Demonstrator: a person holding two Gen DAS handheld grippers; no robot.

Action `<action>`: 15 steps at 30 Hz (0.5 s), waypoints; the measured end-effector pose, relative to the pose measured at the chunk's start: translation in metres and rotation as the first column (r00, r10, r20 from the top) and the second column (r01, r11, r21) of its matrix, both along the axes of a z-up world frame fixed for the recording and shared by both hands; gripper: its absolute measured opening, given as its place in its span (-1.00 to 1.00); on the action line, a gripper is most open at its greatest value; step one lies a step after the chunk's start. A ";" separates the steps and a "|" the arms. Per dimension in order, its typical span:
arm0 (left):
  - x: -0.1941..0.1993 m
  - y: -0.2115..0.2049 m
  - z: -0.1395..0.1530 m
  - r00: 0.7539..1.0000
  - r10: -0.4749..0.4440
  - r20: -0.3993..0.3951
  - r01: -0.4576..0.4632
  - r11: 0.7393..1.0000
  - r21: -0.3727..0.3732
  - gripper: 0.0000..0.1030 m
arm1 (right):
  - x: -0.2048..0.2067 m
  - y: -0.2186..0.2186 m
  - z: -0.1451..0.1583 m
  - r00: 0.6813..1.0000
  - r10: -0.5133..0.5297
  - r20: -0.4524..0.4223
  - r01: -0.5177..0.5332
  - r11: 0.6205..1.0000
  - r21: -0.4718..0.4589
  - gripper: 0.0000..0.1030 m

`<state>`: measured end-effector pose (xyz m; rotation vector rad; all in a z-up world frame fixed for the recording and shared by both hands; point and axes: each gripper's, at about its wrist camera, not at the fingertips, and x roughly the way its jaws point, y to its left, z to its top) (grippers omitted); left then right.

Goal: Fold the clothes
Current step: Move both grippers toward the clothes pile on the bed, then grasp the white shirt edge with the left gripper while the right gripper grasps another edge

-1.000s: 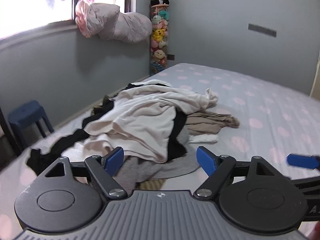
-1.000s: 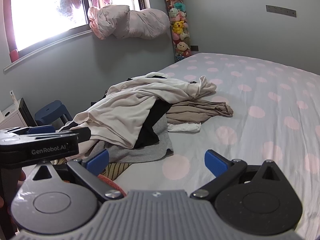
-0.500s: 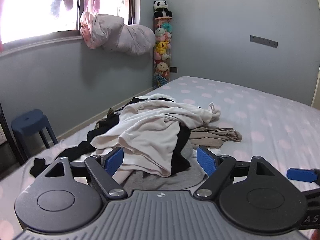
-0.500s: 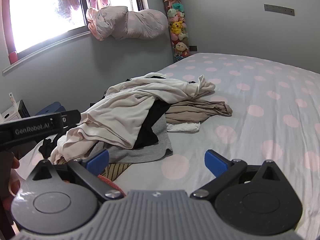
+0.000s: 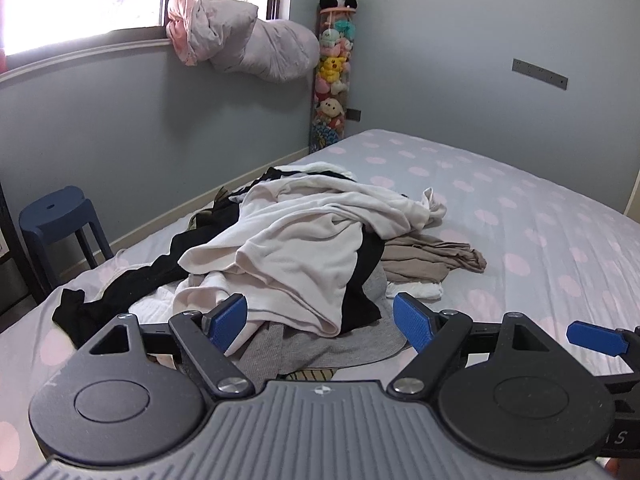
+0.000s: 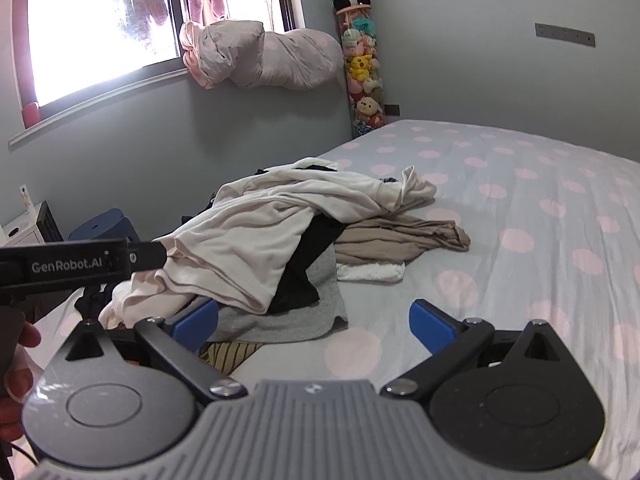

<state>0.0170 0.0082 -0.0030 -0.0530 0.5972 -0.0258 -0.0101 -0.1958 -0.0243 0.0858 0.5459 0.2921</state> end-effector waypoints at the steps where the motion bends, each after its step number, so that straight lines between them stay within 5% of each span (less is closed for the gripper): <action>1: 0.002 0.000 -0.001 1.000 -0.002 -0.003 0.002 1.000 -0.001 0.56 | 0.003 0.000 0.000 1.000 0.003 -0.003 -0.003 1.000 0.002 0.99; 15: 0.071 0.036 -0.002 0.996 -0.030 -0.083 0.034 0.998 0.051 0.54 | 0.086 0.013 0.003 0.996 0.083 -0.035 -0.084 0.996 -0.014 0.98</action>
